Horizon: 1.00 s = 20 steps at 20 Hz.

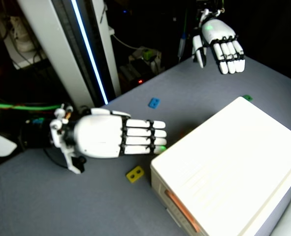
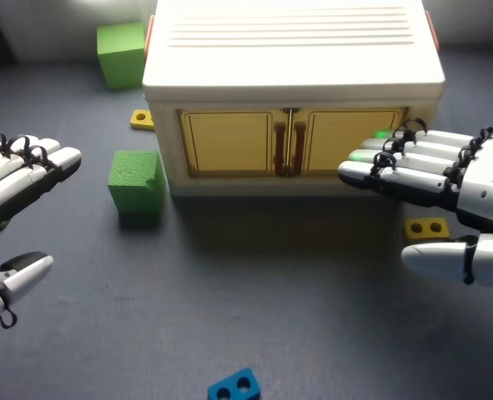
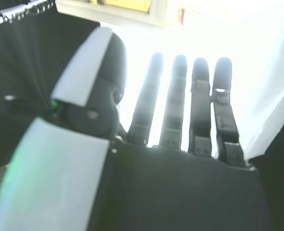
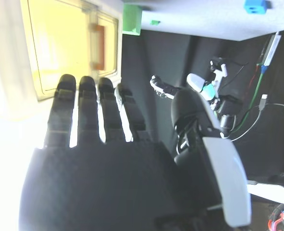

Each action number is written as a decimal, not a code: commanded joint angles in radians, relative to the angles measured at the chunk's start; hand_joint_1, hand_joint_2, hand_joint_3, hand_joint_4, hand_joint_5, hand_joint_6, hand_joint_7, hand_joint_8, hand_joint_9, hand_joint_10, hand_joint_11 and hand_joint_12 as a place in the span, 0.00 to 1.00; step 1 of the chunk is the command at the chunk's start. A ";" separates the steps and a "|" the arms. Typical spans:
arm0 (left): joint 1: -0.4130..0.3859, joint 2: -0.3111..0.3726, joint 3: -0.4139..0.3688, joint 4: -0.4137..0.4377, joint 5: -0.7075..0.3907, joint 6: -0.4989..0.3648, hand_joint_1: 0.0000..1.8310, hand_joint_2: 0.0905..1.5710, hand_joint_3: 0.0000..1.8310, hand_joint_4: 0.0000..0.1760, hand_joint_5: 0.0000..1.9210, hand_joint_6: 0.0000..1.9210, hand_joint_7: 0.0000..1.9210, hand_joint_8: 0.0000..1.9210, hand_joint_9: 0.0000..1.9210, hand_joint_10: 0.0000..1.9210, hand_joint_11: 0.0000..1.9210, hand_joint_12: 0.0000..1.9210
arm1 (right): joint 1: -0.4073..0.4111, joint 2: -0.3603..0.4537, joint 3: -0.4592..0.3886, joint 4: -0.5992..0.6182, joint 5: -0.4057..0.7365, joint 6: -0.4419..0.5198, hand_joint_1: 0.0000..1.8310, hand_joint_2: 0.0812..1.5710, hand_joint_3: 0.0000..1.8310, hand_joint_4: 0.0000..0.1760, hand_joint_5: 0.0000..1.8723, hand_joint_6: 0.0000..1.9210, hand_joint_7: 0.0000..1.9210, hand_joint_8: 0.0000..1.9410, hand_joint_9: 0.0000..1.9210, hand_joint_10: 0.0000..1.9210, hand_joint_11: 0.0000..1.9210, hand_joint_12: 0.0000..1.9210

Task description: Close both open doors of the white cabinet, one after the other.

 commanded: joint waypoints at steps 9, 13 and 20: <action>0.000 0.011 -0.001 -0.002 -0.129 0.002 0.25 0.94 0.00 0.00 0.08 0.00 0.08 0.00 0.08 0.00 0.00 0.35 | 0.032 -0.020 0.030 0.059 0.084 0.003 0.00 0.94 0.00 0.06 0.00 0.00 0.00 0.00 0.00 0.00 0.00 0.00; 0.001 0.011 -0.002 -0.003 -0.144 0.002 0.22 0.95 0.00 0.00 0.07 0.00 0.05 0.00 0.05 0.00 0.00 0.25 | 0.032 0.033 -0.008 0.058 0.122 0.010 0.00 0.93 0.00 0.00 0.00 0.00 0.00 0.00 0.00 0.00 0.00 0.00; 0.005 -0.005 0.010 -0.008 -0.179 -0.024 0.25 0.95 0.00 0.00 0.07 0.00 0.07 0.00 0.06 0.01 0.00 0.22 | -0.087 0.131 -0.088 0.150 0.317 0.026 0.00 0.94 0.00 0.00 0.05 0.01 0.01 0.00 0.00 0.00 0.01 0.00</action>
